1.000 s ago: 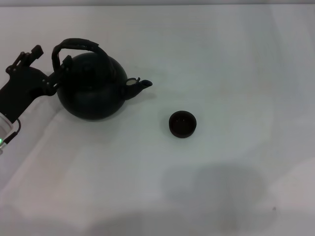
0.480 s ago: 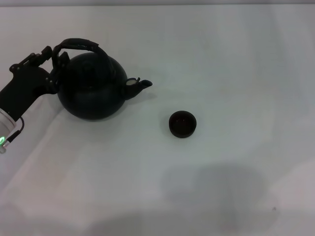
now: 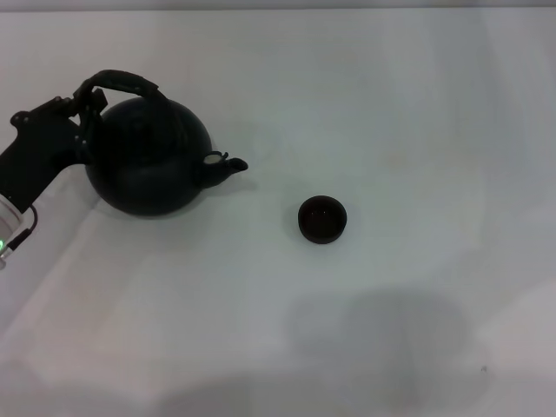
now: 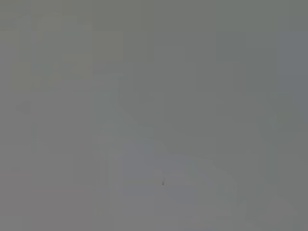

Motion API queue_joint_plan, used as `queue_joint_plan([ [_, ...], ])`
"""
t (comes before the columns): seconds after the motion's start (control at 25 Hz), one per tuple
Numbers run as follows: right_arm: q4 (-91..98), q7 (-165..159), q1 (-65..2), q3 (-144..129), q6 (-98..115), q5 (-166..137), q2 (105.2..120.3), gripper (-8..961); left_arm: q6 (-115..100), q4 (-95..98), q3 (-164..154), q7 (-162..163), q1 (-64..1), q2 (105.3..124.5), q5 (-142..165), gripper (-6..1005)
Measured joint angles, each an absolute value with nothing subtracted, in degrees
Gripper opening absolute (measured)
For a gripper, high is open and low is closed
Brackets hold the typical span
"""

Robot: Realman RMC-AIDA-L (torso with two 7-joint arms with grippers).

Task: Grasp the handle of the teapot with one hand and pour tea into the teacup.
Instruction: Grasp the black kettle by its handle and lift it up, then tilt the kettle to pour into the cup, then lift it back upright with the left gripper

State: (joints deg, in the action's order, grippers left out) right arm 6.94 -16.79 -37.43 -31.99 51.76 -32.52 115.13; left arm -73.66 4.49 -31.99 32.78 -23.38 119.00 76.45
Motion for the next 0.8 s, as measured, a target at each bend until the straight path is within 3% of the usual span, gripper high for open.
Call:
queue_joint_plan([
  [0.8,6.94,-16.79,-37.03,-31.99,51.05,-32.52,115.29,831,-75.45,7.75,-32.69,28.61,-33.1,118.86,79.76,127],
])
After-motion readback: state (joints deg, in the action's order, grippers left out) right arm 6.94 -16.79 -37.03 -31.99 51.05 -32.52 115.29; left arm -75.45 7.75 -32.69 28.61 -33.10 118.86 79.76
